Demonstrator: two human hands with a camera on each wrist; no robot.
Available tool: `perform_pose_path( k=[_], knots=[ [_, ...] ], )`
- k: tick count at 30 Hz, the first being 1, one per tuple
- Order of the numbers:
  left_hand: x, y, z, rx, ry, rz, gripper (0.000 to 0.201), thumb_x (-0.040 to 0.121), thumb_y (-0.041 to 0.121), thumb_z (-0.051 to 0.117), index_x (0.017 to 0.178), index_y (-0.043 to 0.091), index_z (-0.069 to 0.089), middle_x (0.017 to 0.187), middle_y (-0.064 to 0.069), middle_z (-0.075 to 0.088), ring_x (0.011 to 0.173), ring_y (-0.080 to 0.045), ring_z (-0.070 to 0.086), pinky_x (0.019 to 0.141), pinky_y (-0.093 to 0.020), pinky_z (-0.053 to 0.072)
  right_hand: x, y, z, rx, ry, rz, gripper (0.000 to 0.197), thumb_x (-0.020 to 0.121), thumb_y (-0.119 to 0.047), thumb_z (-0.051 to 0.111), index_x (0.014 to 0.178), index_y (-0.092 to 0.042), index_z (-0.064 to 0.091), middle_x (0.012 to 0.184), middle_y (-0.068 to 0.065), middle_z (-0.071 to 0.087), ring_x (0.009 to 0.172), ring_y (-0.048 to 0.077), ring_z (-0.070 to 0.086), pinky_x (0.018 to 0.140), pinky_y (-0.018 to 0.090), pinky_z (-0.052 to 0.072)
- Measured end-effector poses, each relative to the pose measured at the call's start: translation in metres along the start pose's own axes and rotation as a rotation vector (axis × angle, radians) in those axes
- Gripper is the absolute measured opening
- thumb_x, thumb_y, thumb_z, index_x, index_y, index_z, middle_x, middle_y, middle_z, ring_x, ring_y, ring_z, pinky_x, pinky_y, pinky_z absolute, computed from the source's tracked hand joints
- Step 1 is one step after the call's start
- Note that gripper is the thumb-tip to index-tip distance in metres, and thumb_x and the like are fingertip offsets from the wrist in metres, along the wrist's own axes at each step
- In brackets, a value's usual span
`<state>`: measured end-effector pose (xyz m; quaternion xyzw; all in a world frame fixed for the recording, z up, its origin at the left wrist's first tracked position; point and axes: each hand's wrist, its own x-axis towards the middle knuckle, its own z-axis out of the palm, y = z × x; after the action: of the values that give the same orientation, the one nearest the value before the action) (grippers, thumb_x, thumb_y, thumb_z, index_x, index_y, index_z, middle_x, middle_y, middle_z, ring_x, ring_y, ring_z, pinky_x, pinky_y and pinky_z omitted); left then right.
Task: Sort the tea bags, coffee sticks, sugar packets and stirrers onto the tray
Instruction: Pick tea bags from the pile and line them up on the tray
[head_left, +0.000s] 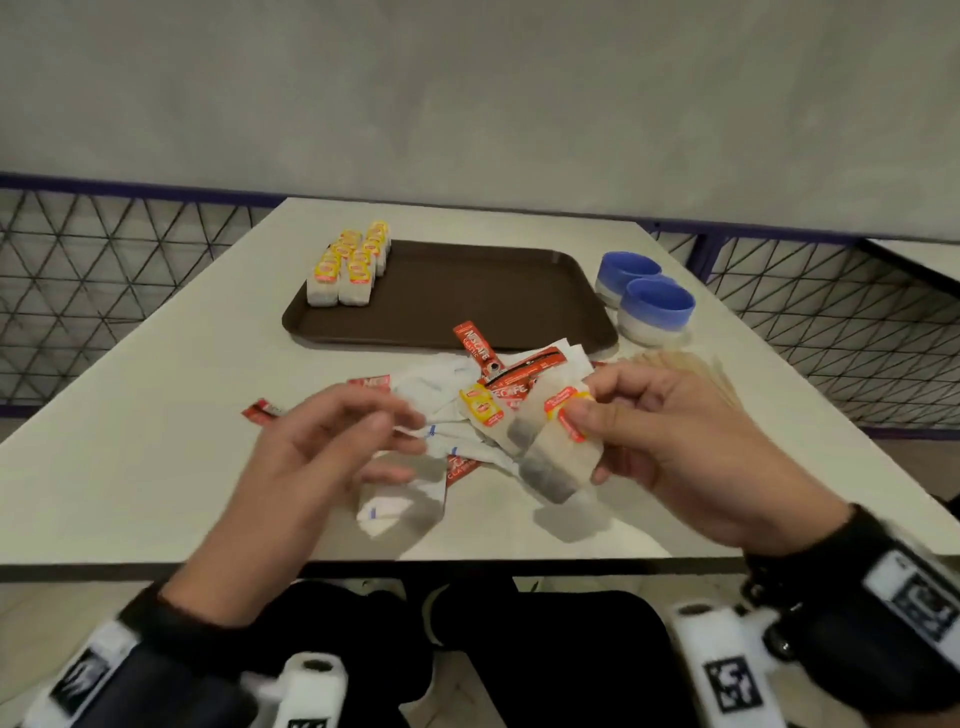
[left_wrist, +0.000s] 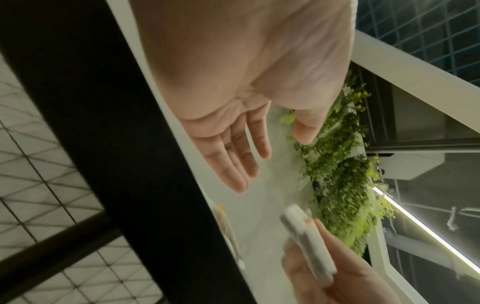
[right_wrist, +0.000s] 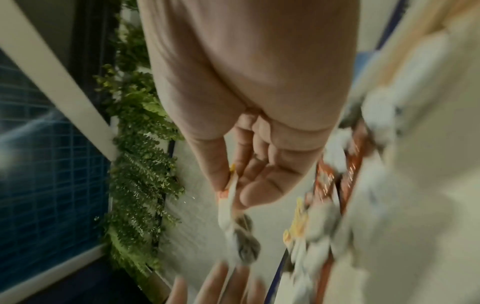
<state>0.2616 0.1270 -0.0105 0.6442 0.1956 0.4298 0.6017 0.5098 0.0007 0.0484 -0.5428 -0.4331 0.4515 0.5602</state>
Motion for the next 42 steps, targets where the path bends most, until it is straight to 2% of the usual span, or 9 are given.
perform_pose_path(
  k=[3, 7, 13, 18, 22, 28, 32, 37, 42],
  knots=[
    [0.003, -0.002, 0.020, -0.002, -0.095, -0.101, 0.045, 0.079, 0.036, 0.073, 0.114, 0.009, 0.066, 0.113, -0.012, 0.071, 0.102, -0.032, 0.070, 0.082, -0.043, 0.061, 0.004, 0.035, 0.036, 0.194, 0.024, -0.007, 0.013, 0.073, -0.014, 0.076, 0.083, -0.006, 0.072, 0.074, 0.016, 0.071, 0.057, 0.018, 0.064, 0.048, 0.025, 0.053],
    [0.002, -0.003, 0.020, -0.009, -0.073, -0.143, 0.039, 0.080, 0.019, 0.078, 0.115, 0.010, 0.065, 0.101, -0.009, 0.072, 0.089, -0.028, 0.067, 0.082, -0.045, 0.061, 0.015, 0.059, 0.065, 0.209, 0.088, -0.042, 0.023, 0.075, -0.018, 0.078, 0.093, -0.005, 0.073, 0.081, 0.019, 0.070, 0.065, 0.025, 0.062, 0.051, 0.030, 0.056],
    [0.003, -0.009, 0.013, -0.072, 0.022, -0.135, 0.026, 0.087, 0.000, 0.071, 0.113, 0.004, 0.066, 0.089, -0.009, 0.068, 0.078, -0.020, 0.066, 0.068, -0.031, 0.056, 0.024, 0.064, 0.068, 0.112, 0.146, -0.136, 0.023, 0.074, -0.016, 0.077, 0.097, -0.015, 0.076, 0.089, 0.012, 0.075, 0.081, 0.023, 0.072, 0.071, 0.038, 0.060],
    [0.003, -0.009, 0.013, -0.117, 0.058, -0.133, 0.025, 0.085, 0.007, 0.075, 0.109, 0.011, 0.069, 0.086, -0.006, 0.070, 0.078, -0.019, 0.071, 0.066, -0.032, 0.058, 0.020, 0.069, 0.064, 0.136, 0.148, -0.173, 0.031, 0.078, -0.012, 0.075, 0.108, -0.019, 0.074, 0.090, 0.010, 0.074, 0.084, 0.019, 0.073, 0.069, 0.028, 0.059],
    [0.003, -0.009, 0.014, -0.111, 0.062, -0.133, 0.028, 0.083, 0.008, 0.072, 0.110, 0.007, 0.068, 0.079, -0.004, 0.068, 0.067, -0.015, 0.066, 0.058, -0.028, 0.054, 0.020, 0.070, 0.064, 0.158, 0.108, -0.189, 0.028, 0.079, -0.011, 0.073, 0.106, -0.018, 0.074, 0.091, 0.011, 0.073, 0.085, 0.019, 0.072, 0.071, 0.030, 0.059],
    [0.002, -0.011, 0.011, -0.086, 0.048, -0.164, 0.018, 0.086, 0.012, 0.067, 0.101, 0.015, 0.077, 0.089, -0.019, 0.068, 0.078, -0.027, 0.061, 0.055, -0.030, 0.050, 0.021, 0.071, 0.061, 0.213, 0.086, -0.163, 0.026, 0.079, -0.010, 0.073, 0.104, -0.013, 0.075, 0.093, 0.012, 0.074, 0.085, 0.021, 0.073, 0.069, 0.030, 0.060],
    [0.002, -0.006, 0.010, -0.079, 0.020, -0.180, 0.015, 0.086, 0.014, 0.069, 0.097, 0.015, 0.080, 0.093, -0.006, 0.074, 0.084, -0.015, 0.065, 0.057, -0.022, 0.048, 0.021, 0.070, 0.061, 0.216, 0.084, -0.142, 0.024, 0.079, -0.008, 0.073, 0.102, -0.011, 0.076, 0.090, 0.010, 0.074, 0.081, 0.019, 0.073, 0.064, 0.026, 0.059],
    [0.001, -0.007, 0.010, -0.065, 0.010, -0.177, 0.016, 0.083, 0.018, 0.076, 0.099, 0.018, 0.079, 0.094, -0.016, 0.072, 0.076, -0.022, 0.058, 0.054, -0.024, 0.046, 0.020, 0.068, 0.061, 0.217, 0.090, -0.147, 0.027, 0.078, -0.007, 0.072, 0.105, -0.006, 0.073, 0.087, 0.007, 0.075, 0.080, 0.020, 0.074, 0.062, 0.025, 0.059],
    [0.001, -0.004, 0.010, -0.061, 0.003, -0.189, 0.019, 0.077, 0.020, 0.074, 0.096, 0.021, 0.080, 0.090, -0.008, 0.075, 0.075, -0.016, 0.063, 0.055, -0.023, 0.047, 0.019, 0.067, 0.063, 0.224, 0.087, -0.152, 0.026, 0.078, -0.006, 0.072, 0.104, -0.005, 0.073, 0.085, 0.004, 0.075, 0.081, 0.021, 0.075, 0.065, 0.027, 0.060]
  ],
)
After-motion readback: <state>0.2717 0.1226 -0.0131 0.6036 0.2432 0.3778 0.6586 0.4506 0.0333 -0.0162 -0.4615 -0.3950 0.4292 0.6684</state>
